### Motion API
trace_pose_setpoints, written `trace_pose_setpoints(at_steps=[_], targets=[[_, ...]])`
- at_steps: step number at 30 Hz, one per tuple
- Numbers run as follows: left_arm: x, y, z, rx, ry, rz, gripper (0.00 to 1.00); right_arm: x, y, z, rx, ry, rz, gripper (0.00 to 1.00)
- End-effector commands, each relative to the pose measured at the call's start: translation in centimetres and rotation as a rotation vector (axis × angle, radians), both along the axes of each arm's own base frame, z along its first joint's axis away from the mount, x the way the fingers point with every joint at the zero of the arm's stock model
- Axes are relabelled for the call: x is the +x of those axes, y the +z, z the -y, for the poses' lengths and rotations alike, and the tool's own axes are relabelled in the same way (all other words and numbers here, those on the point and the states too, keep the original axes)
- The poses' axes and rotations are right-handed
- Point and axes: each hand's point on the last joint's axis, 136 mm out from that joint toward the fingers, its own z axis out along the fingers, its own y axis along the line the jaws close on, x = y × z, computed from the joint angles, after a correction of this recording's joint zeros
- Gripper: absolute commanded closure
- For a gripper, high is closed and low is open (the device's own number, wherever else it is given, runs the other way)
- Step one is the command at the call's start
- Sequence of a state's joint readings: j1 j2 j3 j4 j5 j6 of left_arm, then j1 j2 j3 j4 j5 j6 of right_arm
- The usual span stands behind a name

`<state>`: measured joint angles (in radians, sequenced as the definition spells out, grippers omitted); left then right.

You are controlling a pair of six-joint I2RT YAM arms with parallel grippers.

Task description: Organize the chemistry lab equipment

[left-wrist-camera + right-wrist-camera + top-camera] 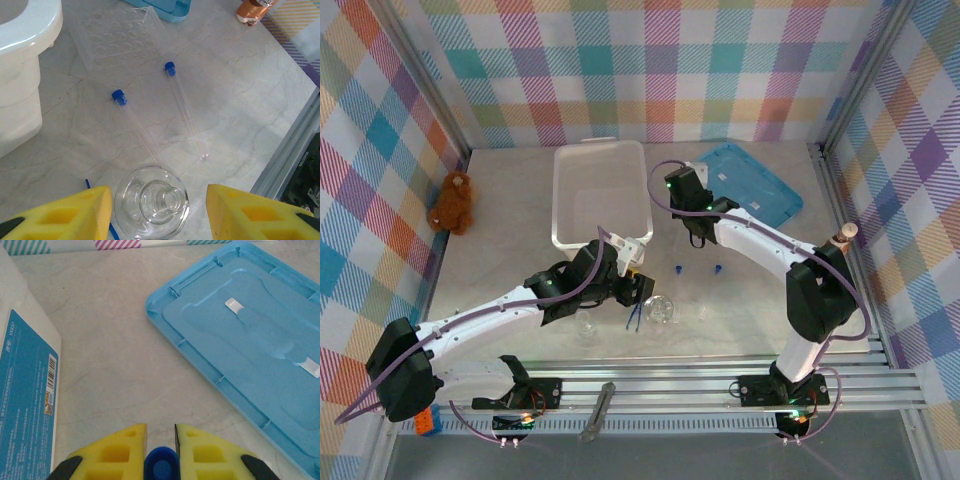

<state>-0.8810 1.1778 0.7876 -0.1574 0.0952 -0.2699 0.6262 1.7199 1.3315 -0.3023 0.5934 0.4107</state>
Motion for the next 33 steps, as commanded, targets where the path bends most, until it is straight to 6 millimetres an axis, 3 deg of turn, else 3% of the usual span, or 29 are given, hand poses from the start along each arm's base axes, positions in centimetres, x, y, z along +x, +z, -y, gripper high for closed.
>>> trace_pose_setpoints(at_steps=[1, 18, 25, 29, 33], targets=[[-0.2, 0.0, -0.1, -0.017, -0.001, -0.005, 0.47, 0.4, 0.1, 0.1, 0.027, -0.017, 0.012, 0.82], [-0.2, -0.2, 0.0, -0.030, 0.000, -0.011, 0.47, -0.1, 0.1, -0.2, 0.035, 0.009, 0.007, 0.71], [-0.2, -0.1, 0.5, -0.035, -0.011, -0.020, 0.47, -0.9, 3.4, 0.2, 0.058, 0.022, 0.052, 0.61], [-0.1, -0.2, 1.1, -0.028, -0.022, -0.016, 0.47, -2.4, 5.6, 1.2, 0.087, 0.018, 0.072, 0.57], [-0.1, -0.3, 1.8, -0.028, -0.035, -0.013, 0.47, -4.3, 6.5, 2.2, 0.114, 0.014, 0.051, 0.56]])
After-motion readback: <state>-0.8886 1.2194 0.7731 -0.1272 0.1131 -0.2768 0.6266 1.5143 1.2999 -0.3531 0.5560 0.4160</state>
